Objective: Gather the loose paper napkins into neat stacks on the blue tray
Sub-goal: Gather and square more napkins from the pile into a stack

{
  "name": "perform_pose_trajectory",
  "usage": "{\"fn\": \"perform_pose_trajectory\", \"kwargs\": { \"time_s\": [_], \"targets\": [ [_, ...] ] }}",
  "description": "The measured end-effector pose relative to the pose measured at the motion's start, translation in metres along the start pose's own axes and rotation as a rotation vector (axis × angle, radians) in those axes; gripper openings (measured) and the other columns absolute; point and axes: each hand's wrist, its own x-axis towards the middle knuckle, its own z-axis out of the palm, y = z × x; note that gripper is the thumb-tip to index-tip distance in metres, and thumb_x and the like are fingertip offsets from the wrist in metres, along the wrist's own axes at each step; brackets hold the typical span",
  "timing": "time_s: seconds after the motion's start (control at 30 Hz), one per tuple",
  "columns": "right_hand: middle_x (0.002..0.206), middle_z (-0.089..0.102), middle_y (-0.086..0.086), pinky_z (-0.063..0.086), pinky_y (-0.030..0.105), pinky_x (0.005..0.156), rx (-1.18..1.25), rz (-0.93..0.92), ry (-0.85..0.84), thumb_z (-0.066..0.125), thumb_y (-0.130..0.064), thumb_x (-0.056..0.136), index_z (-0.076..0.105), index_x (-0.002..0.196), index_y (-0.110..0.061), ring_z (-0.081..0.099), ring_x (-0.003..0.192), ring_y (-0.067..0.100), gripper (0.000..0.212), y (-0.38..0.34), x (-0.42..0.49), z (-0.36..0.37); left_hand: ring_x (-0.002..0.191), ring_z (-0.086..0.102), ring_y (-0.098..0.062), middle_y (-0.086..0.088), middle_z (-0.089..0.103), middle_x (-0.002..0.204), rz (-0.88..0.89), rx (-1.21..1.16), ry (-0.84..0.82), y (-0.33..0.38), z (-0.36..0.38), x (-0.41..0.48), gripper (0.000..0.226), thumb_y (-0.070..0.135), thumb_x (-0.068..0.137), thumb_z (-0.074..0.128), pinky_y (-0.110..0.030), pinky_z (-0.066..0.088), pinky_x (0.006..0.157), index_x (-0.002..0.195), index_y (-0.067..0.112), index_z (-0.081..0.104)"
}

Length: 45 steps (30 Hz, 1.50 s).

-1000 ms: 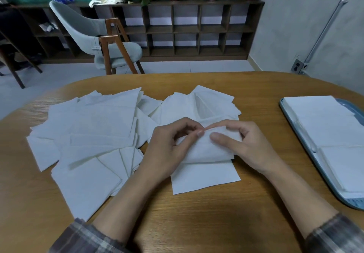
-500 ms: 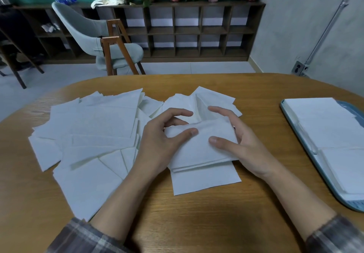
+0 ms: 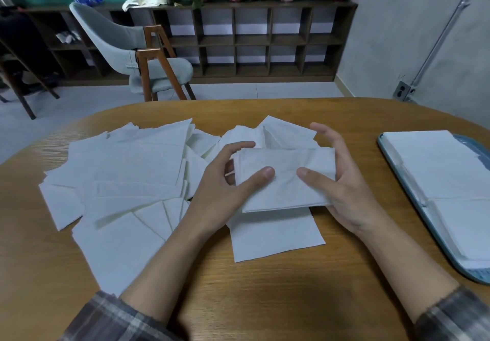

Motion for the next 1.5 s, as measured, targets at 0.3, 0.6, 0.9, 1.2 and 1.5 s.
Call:
{"fn": "perform_pose_trajectory", "kwargs": {
  "time_s": [0.3,0.6,0.9,1.2,1.5],
  "targets": [
    [0.124,0.074,-0.011,0.049,0.021,0.102,-0.250,0.007,-0.085,0.076,-0.009,0.093,0.078,0.116,-0.019,0.063,0.125,0.006,0.025,0.000,0.000,-0.002,0.114,0.065,-0.002,0.019,0.065,0.125,0.134,0.239,0.073,-0.016,0.002,0.003,0.064,0.036,0.086,0.086,-0.022,0.058,0.087,0.137,0.052,0.050],
    [0.121,0.074,-0.025,0.045,0.011,0.101,-0.425,-0.053,0.084,0.071,0.002,0.095,0.079,0.118,-0.023,0.061,0.122,-0.007,0.035,0.005,0.003,-0.008,0.090,0.062,-0.011,0.014,0.067,0.092,0.280,0.634,-0.544,-0.027,0.013,-0.006,0.032,0.050,0.074,0.093,-0.022,0.048,0.075,0.096,0.031,0.079],
    [0.112,0.079,-0.015,0.043,0.012,0.098,-0.449,-0.041,-0.037,0.068,-0.006,0.099,0.082,0.107,-0.020,0.066,0.118,-0.002,0.021,0.005,0.002,-0.008,0.073,0.062,-0.003,0.014,0.071,0.074,0.153,0.351,-0.452,-0.016,0.006,-0.007,0.010,0.016,0.088,0.084,-0.018,0.048,0.076,0.081,0.019,0.078],
    [0.108,0.080,-0.012,0.043,0.009,0.092,-0.387,0.033,-0.115,0.077,-0.031,0.094,0.082,0.103,-0.020,0.069,0.111,0.000,0.016,0.000,-0.003,0.005,0.071,0.065,-0.004,0.009,0.077,0.081,0.180,0.202,-0.136,-0.010,-0.003,0.000,0.004,0.023,0.092,0.082,-0.017,0.047,0.071,0.090,0.026,0.082],
    [0.121,0.074,-0.012,0.048,0.013,0.092,-0.325,0.018,-0.047,0.076,-0.011,0.093,0.078,0.116,-0.021,0.064,0.119,0.002,0.025,-0.003,-0.002,-0.002,0.098,0.072,-0.005,0.016,0.077,0.097,0.167,0.300,-0.114,-0.009,-0.010,0.002,0.019,0.025,0.086,0.087,-0.020,0.053,0.087,0.099,0.036,0.079]
  ]
}}
